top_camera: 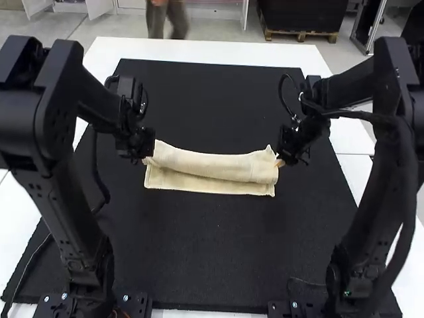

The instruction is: Fold the towel.

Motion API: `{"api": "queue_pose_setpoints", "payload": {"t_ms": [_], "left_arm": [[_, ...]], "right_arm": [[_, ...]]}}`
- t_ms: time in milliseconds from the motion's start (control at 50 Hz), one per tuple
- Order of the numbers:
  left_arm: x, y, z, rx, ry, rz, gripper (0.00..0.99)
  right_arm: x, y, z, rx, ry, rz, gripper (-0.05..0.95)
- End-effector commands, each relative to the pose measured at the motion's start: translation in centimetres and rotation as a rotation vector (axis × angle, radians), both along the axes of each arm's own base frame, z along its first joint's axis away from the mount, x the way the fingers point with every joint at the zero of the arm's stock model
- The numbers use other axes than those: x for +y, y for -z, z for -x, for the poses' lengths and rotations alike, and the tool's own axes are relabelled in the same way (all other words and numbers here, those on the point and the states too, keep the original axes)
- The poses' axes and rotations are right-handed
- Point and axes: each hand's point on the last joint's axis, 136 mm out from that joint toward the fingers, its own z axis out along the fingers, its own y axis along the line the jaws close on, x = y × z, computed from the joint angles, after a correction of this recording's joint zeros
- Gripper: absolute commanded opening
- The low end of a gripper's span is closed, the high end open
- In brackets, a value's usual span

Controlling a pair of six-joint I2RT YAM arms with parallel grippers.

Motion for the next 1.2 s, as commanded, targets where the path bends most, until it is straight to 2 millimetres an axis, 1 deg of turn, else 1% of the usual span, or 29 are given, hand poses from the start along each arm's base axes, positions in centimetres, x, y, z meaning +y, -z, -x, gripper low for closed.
{"api": "queue_pose_setpoints", "payload": {"t_ms": [0, 160, 340, 460, 620, 760, 780, 820, 860, 880, 920, 940, 960, 1000, 1020, 1040, 1080, 1120, 1180], "left_arm": [[0.8, -0.5, 0.5, -0.023, -0.005, -0.052, 0.025], [0.4, 0.3, 1.7, -0.005, 0.014, -0.059, 0.026], [-0.2, 0.4, 2.3, -0.005, 0.039, -0.064, 0.025], [0.2, 0.7, 2.7, 0.01, 0.028, -0.08, 0.025], [0.7, 0.6, 3.4, 0.018, 0.022, -0.105, 0.025], [0.7, 0.6, 3.7, 0.011, 0.031, -0.11, 0.026], [0.8, 0.6, 3.7, 0.008, 0.031, -0.115, 0.051], [0.9, 0.7, 3.7, 0.007, 0.032, -0.122, 0.238], [0.9, 1.0, 4.0, 0.015, 0.038, -0.129, 0.528], [1.0, 1.0, 4.1, 0.018, 0.037, -0.135, 0.577], [1.2, 1.0, 4.1, 0.017, 0.031, -0.138, 0.711], [1.2, 1.0, 4.1, 0.017, 0.032, -0.139, 0.764], [1.1, 0.9, 4.1, 0.014, 0.035, -0.14, 0.793], [1.1, 0.9, 4.1, 0.012, 0.037, -0.141, 0.849], [1.1, 0.8, 4.1, 0.008, 0.037, -0.141, 0.898], [1.1, 0.8, 4.0, 0.006, 0.038, -0.142, 0.928], [1.1, 0.7, 4.0, 0.005, 0.038, -0.142, 0.972], [1.1, 0.7, 4.0, 0.003, 0.038, -0.142, 0.972], [0.9, 0.6, 4.0, 0.003, 0.044, -0.139, 0.972]], "right_arm": [[-0.4, -0.5, 0.2, -0.017, 0.023, 0.014, -0.02], [-0.6, 0.3, 0.8, -0.01, 0.024, 0.023, -0.02], [-0.9, 0.9, 1.1, -0.009, 0.029, 0.042, -0.02], [-0.9, 1.2, 1.5, 0.001, 0.029, 0.044, -0.02], [-0.6, 1.4, 1.8, 0.01, 0.025, 0.044, -0.02], [-0.6, 1.4, 1.8, 0.009, 0.027, 0.044, -0.01], [-0.7, 1.4, 1.7, 0.006, 0.028, 0.047, 0.0], [-0.7, 1.5, 1.7, 0.002, 0.034, 0.05, 0.03], [-0.8, 1.6, 1.7, 0.004, 0.041, 0.052, 0.06], [-0.9, 1.7, 1.7, 0.002, 0.046, 0.059, 0.12], [-1.0, 1.8, 1.6, -0.003, 0.048, 0.065, 0.3], [-1.1, 1.9, 1.7, 0.0, 0.049, 0.068, 0.37], [-1.1, 2.0, 1.7, 0.0, 0.05, 0.07, 0.4], [-1.1, 2.1, 1.8, 0.003, 0.05, 0.072, 0.54], [-1.2, 2.3, 1.9, 0.002, 0.05, 0.076, 0.64], [-1.3, 2.4, 2.0, 0.006, 0.051, 0.082, 0.7], [-1.2, 2.6, 2.1, 0.006, 0.047, 0.083, 0.77], [-1.0, 2.8, 2.2, 0.004, 0.044, 0.082, 0.84], [-0.6, 2.9, 2.3, 0.0, 0.034, 0.064, 0.85]]}}
